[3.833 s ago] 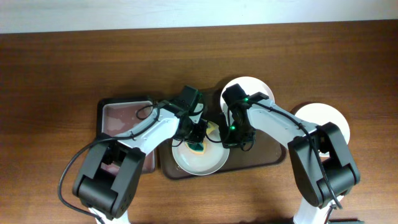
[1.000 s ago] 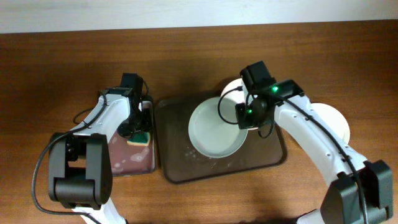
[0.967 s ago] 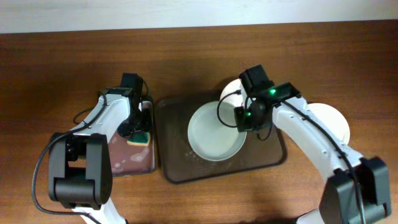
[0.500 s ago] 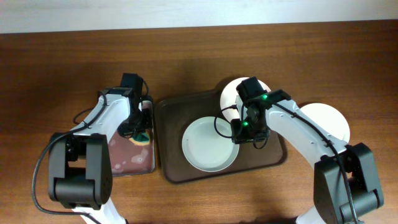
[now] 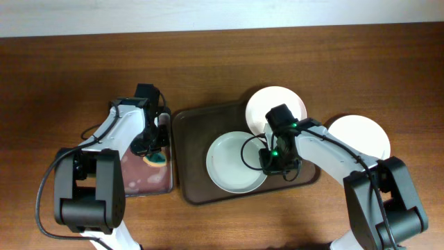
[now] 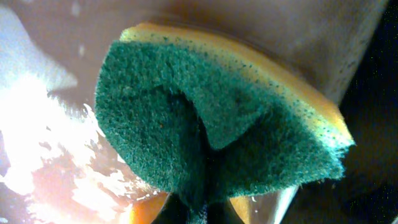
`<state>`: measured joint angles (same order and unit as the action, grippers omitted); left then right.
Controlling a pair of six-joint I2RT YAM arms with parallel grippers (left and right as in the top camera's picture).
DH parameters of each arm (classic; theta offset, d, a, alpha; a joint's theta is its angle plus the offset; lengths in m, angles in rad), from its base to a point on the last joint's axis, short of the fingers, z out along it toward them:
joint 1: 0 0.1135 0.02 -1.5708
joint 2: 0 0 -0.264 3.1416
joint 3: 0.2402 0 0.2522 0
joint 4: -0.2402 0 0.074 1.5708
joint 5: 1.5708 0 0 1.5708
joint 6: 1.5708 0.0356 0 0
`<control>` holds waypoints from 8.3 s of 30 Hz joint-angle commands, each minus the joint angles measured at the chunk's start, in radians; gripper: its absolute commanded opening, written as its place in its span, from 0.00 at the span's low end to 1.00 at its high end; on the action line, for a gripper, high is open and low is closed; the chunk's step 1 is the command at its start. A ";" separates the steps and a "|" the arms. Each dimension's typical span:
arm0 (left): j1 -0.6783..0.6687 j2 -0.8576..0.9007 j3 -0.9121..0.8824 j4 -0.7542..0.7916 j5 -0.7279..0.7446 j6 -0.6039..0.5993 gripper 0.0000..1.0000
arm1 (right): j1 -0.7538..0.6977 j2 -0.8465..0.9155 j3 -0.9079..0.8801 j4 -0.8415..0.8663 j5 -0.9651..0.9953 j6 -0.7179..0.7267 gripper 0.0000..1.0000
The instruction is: Clean dirty plates on tray and stack at the side
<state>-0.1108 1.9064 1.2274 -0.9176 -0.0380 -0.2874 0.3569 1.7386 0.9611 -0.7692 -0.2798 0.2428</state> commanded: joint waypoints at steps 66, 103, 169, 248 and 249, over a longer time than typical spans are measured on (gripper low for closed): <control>-0.368 -0.109 -0.049 0.190 0.425 -0.042 0.00 | 0.003 0.003 -0.006 0.071 -0.008 0.088 0.04; -0.031 -0.201 0.054 -0.039 0.115 0.172 0.00 | 0.003 0.003 -0.007 0.069 -0.009 0.088 0.17; -0.069 -0.200 -0.264 0.256 0.090 0.000 0.38 | -0.839 -0.206 0.308 -0.275 0.272 0.092 0.04; -0.069 -0.200 -0.265 0.245 0.085 0.000 0.39 | 0.356 -0.137 -0.225 0.491 -0.128 0.140 0.05; -0.069 -0.200 -0.265 0.245 0.071 0.000 0.38 | 0.356 -0.137 -0.214 0.491 -0.124 0.135 0.08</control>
<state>-0.1875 1.7256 0.9722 -0.6685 0.0624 -0.2886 0.7078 1.5845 0.7139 -0.2794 -0.4278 0.3790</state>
